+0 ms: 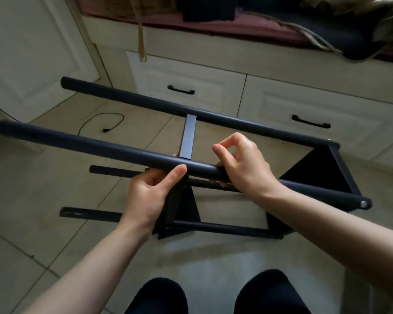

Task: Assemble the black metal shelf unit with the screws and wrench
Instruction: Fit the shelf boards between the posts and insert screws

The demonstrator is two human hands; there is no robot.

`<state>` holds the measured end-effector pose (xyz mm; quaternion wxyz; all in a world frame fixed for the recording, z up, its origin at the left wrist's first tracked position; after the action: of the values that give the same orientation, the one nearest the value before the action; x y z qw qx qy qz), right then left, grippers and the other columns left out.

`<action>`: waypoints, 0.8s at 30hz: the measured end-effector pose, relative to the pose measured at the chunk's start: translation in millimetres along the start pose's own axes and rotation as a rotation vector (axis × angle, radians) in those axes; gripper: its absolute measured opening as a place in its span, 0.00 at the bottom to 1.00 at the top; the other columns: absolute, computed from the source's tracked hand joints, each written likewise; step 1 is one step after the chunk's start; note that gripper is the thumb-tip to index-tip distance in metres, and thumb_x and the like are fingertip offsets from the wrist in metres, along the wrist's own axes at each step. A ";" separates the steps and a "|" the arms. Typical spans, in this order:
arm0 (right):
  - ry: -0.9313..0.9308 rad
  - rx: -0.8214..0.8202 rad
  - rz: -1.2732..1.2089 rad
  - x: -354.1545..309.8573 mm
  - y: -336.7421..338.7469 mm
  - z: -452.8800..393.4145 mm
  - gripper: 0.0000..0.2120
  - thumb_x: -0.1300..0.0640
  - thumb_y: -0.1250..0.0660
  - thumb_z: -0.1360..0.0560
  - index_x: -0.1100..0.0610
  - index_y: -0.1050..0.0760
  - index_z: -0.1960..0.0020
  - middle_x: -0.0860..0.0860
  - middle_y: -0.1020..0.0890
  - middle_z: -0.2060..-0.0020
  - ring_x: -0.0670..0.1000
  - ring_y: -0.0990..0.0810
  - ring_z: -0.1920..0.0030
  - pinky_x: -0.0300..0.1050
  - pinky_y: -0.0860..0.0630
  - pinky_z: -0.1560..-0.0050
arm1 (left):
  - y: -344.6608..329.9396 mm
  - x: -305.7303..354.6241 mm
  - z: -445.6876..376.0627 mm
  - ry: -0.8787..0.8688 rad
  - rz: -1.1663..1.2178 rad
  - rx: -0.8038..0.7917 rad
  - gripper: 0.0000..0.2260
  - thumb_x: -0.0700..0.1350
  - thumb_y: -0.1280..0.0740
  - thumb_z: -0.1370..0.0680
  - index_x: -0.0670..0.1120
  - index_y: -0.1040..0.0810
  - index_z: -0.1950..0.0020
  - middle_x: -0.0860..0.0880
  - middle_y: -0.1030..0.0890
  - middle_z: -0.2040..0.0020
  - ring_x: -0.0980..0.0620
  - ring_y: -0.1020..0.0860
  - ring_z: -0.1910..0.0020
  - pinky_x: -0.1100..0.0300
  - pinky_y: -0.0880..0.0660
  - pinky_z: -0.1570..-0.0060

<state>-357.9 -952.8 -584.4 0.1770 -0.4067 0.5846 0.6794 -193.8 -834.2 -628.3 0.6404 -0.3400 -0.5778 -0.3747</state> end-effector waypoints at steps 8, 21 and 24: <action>-0.006 -0.069 0.097 5.9 -21.6 -0.5 0.11 0.39 0.38 0.21 0.46 0.30 0.54 0.44 0.17 0.70 0.41 0.19 0.67 0.47 0.26 0.53 | 8.4 -43.0 6.3 0.091 0.137 0.098 0.26 0.61 0.24 0.36 0.50 0.15 0.43 0.50 0.14 0.47 0.53 0.17 0.44 0.54 0.26 0.40; 0.030 -0.135 0.072 6.6 -23.5 3.7 0.09 0.41 0.38 0.21 0.46 0.31 0.54 0.43 0.16 0.69 0.41 0.19 0.67 0.52 0.22 0.51 | 23.3 8.9 22.0 -0.060 -0.621 0.223 0.17 0.72 0.35 0.34 0.60 0.22 0.69 0.66 0.20 0.70 0.63 0.19 0.64 0.71 0.28 0.70; 0.045 -0.159 0.083 7.3 -26.9 6.8 0.09 0.40 0.39 0.21 0.45 0.32 0.54 0.43 0.16 0.68 0.41 0.19 0.67 0.53 0.21 0.51 | 25.4 42.8 31.3 -0.223 -1.095 0.311 0.26 0.72 0.36 0.32 0.53 0.29 0.77 0.54 0.30 0.81 0.56 0.27 0.75 0.63 0.38 0.73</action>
<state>-345.4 -941.3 -607.5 0.1026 -0.4100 0.5491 0.7210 -184.7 -798.4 -582.6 0.3311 0.0692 -0.7817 -0.5239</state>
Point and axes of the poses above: each hand's wrist, its own z-axis away from the middle knuckle, its own y-axis out of the back of the hand, x = y × z, the point moved 8 cm from there along -z, towards the middle knuckle
